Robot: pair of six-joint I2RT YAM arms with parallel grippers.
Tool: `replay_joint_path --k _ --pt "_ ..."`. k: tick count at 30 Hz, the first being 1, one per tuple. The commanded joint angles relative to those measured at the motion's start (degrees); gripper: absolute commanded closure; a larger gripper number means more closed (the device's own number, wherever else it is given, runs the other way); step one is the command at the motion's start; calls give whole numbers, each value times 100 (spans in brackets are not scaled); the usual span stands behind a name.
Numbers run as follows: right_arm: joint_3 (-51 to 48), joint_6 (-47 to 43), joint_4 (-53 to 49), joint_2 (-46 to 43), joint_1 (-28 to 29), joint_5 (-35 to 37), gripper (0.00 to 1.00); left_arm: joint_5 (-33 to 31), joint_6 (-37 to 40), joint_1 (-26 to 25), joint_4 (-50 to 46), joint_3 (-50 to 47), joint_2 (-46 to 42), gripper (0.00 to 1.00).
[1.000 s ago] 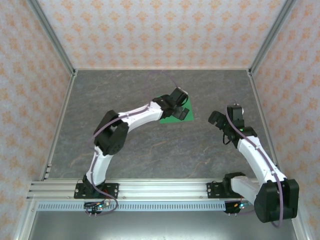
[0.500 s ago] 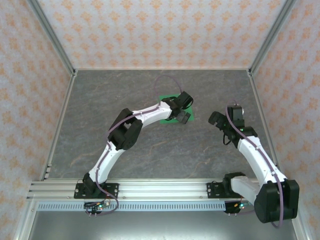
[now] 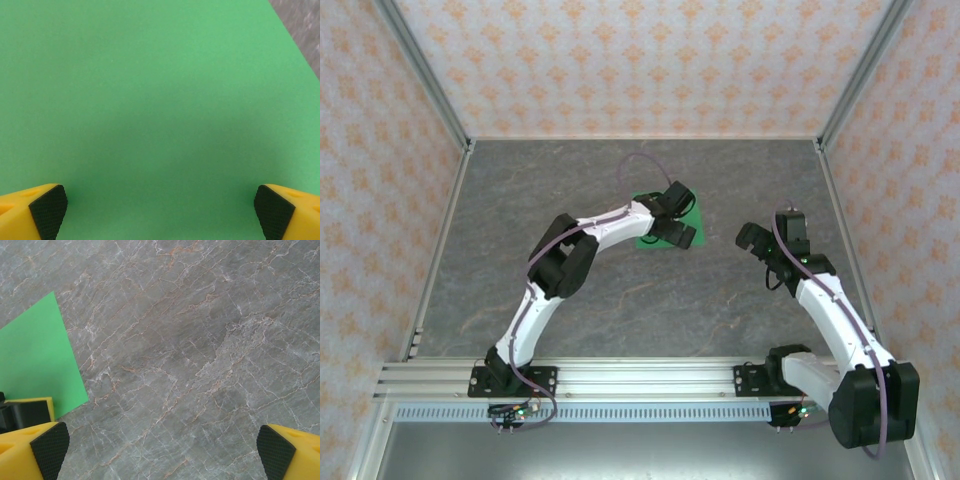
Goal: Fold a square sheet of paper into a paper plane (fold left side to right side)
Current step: Move the square sheet of paper to the center of the table, then pick up the square sheet of paper from the center of the table.
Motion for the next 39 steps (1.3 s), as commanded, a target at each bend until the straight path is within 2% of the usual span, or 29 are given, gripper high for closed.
replay_joint_path --k 1,16,25,27,29,33,36,39 --pt "200 26 -107 -96 21 -13 0 42 94 14 -698 -483 -205 1" --pt "183 34 -122 -80 22 -74 0 254 -172 -171 -96 -3063 -2040 1" --pt "309 142 -11 457 104 -410 0 445 -415 -213 190 -3552 -3279 1" --pt "423 174 61 708 365 -276 0 519 -474 -185 313 -3632 -3564 1" --pt "635 216 137 1082 863 132 0 686 -606 -72 485 -3809 -3833 1" --pt "1197 360 415 2124 1736 517 0 1311 -1015 482 1115 -4444 -4198 1" --pt "1798 407 555 3013 2157 660 0 1951 -1297 922 1654 -4795 -4214 2" --pt "2441 425 567 3815 2407 726 0 2306 -1346 1056 1864 -4856 -4008 5"
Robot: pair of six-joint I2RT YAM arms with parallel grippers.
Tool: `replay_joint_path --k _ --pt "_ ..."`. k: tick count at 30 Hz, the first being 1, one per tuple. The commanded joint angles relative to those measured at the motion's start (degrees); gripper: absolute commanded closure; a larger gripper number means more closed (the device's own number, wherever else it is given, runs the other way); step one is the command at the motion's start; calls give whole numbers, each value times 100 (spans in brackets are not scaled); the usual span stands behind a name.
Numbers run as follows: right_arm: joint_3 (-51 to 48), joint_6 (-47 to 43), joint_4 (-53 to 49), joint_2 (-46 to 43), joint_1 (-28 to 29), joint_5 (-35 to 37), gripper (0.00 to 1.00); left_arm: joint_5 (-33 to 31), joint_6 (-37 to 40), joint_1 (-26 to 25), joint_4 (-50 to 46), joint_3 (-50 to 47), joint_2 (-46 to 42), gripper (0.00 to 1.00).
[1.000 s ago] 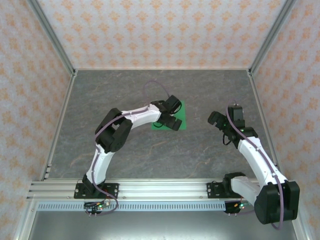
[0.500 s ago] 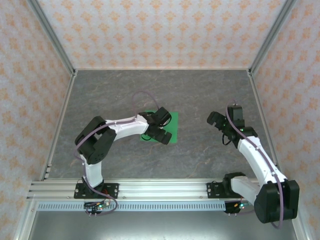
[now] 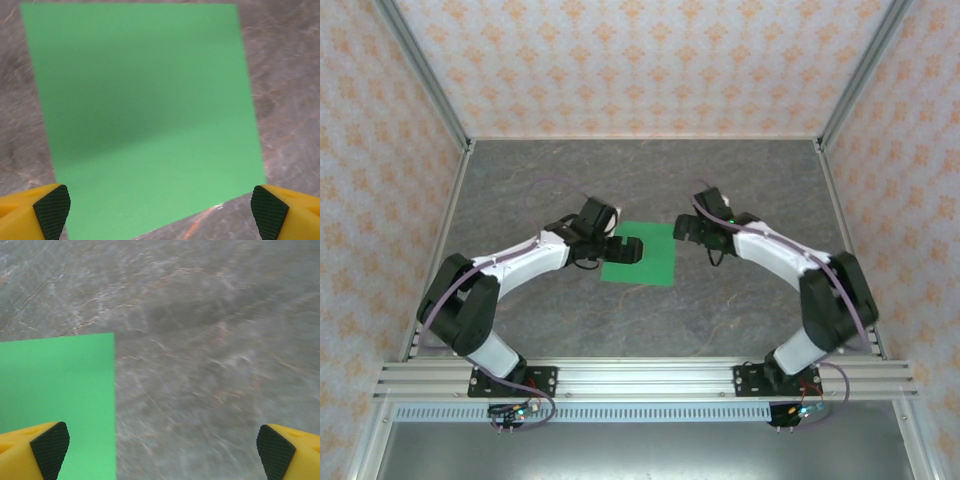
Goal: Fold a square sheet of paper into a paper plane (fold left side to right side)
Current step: Pick up the square sheet of paper from the center of the table.
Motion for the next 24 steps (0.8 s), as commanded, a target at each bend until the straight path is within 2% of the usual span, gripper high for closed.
replay_joint_path --k 1,5,11,21,24 --pt "646 158 150 705 184 349 0 673 -252 10 505 -60 206 6" --pt "1267 226 107 1512 295 281 0 522 -243 47 488 -22 509 8" --pt "1911 192 -226 2255 450 277 0 439 -281 60 465 -117 805 10" --pt "2012 315 -415 2679 708 62 0 340 -182 65 381 -303 965 14" --pt "2014 331 -453 2717 867 -38 2 341 -209 63 437 -361 998 15"
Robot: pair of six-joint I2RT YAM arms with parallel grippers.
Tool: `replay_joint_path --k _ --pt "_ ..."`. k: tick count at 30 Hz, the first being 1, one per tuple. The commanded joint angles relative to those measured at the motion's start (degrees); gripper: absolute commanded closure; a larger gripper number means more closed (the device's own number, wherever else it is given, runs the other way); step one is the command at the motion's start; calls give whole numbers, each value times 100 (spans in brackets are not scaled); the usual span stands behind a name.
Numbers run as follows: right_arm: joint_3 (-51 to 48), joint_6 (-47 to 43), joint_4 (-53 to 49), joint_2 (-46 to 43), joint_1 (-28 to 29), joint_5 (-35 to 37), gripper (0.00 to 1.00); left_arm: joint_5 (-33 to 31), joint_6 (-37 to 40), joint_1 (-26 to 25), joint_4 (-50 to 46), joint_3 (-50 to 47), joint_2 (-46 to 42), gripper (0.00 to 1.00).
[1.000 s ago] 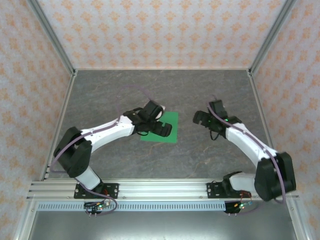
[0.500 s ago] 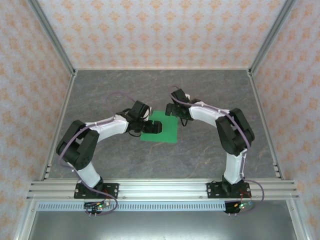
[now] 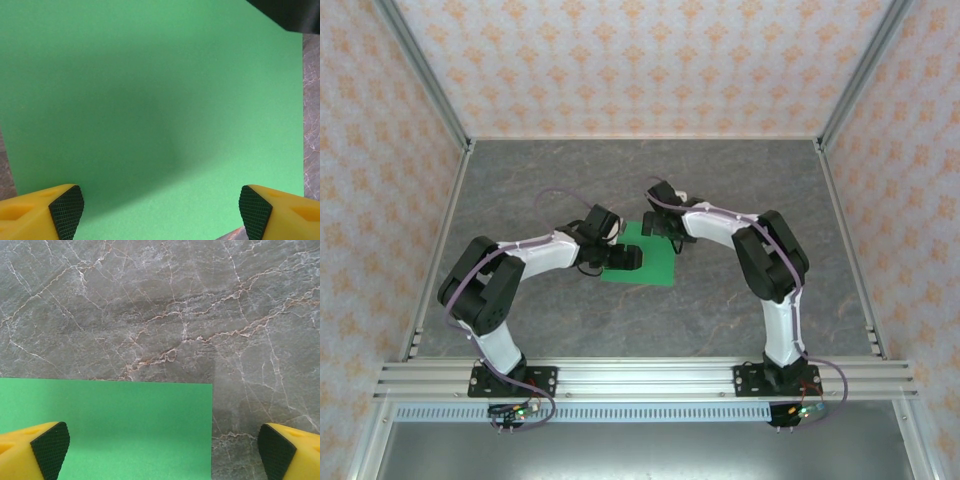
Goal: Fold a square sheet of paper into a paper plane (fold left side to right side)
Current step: Pick up the square sheet of paper from the center of the table.
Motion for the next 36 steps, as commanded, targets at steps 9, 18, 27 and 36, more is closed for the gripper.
replay_joint_path --k 9,18,27,36 --pt "-46 297 -195 131 565 -888 14 -24 -56 13 17 -236 289 20" --pt "-179 334 -97 -134 605 -1229 16 55 -113 16 155 -261 282 22" --pt "-142 281 -201 -173 699 -1212 20 100 -124 14 212 -281 228 22" --pt "-194 253 -135 -307 700 -1463 42 209 -179 25 445 -396 -99 22"
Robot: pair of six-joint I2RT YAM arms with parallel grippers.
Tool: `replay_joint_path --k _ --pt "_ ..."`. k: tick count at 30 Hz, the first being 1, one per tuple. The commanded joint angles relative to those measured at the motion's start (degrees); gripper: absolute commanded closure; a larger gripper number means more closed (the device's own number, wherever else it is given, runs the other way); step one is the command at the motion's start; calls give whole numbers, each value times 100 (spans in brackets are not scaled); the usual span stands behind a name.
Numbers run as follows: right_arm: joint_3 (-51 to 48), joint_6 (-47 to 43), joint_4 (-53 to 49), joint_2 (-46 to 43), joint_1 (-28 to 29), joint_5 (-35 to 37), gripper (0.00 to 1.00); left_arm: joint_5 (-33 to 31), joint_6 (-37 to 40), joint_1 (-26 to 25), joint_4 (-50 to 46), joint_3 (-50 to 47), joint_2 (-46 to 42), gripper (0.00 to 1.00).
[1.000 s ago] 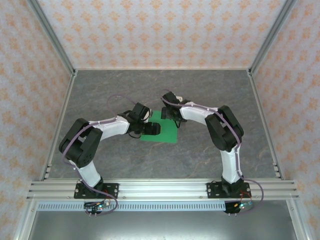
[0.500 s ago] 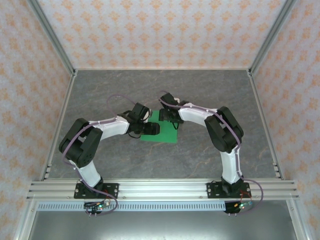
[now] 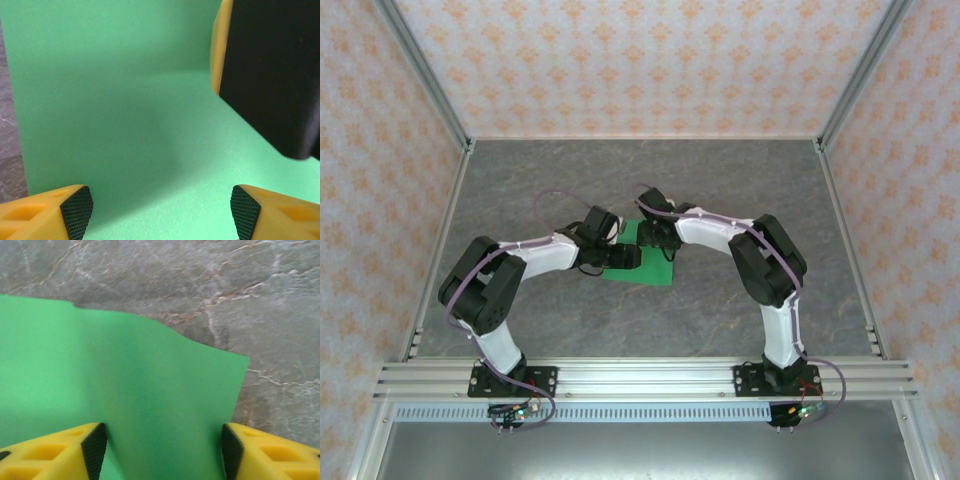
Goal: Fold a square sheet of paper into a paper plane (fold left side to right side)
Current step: Pick up the square sheet of paper from the center of the table, then place a square sheet of paper at the center of the table.
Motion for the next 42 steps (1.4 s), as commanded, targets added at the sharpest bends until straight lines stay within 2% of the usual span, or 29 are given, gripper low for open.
replay_joint_path --k 1,4,7,13,19,23,27,34,42 --pt "-176 160 -12 -230 318 -820 46 185 -174 20 59 -268 -199 22" --pt "-280 173 149 -366 301 -918 57 287 -204 150 118 -386 -558 21" --pt "-462 252 419 -509 209 -1187 64 431 -187 374 55 -503 -1026 21" --pt "-1110 558 1415 -950 -179 -1989 71 715 -79 1030 -226 -815 -2088 18" --pt "-1819 661 2535 -1510 -730 -2968 73 1433 -165 1744 -155 -1118 -3030 15" --pt "-2098 435 2857 -2068 -1108 -3684 73 1918 -213 1812 63 -1136 -3487 13" --pt "-2096 12 2662 -2776 -1312 -4337 73 2367 -357 1814 505 -1086 -3933 10" --pt "-1651 -423 2289 -3893 -1305 -5256 73 2921 -348 1812 883 -717 -4387 8" --pt "-906 -640 2057 -4340 -875 -5839 73 3361 -544 1792 1604 -433 -4544 5"
